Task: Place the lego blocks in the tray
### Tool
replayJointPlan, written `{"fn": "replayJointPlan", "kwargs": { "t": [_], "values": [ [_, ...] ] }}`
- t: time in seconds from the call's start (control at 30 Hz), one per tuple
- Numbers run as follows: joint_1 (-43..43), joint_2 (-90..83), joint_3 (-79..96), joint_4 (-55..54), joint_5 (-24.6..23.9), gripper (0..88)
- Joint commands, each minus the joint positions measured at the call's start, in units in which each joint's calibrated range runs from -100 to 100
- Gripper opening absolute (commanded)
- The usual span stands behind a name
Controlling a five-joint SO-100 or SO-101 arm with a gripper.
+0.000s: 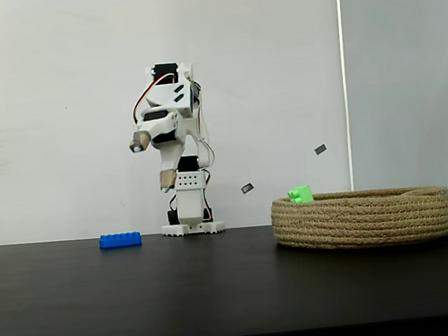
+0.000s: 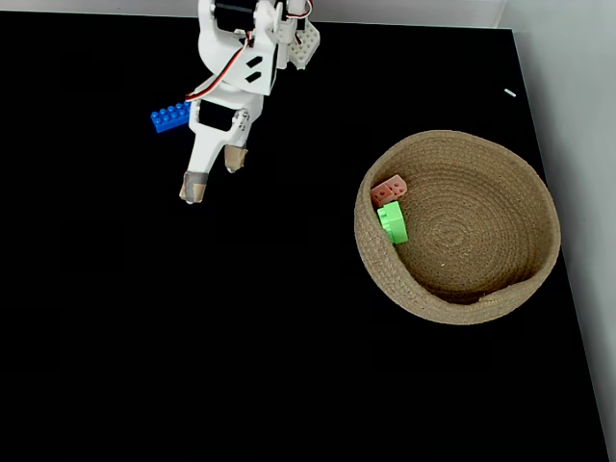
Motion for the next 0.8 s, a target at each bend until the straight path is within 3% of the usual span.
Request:
{"fn": "replayJointPlan", "kwargs": {
  "t": [0.0,0.13,0.33,0.77],
  "values": [
    [6.2,-3.5,0.3,4.9,10.3,43.2],
    [12.2,-2.9,0.0,11.4,18.4,46.0],
    [22.3,-4.3,1.5,12.7,28.1,47.3],
    [30.1,-8.3,14.7,10.7,39.5,43.4]
  ]
}}
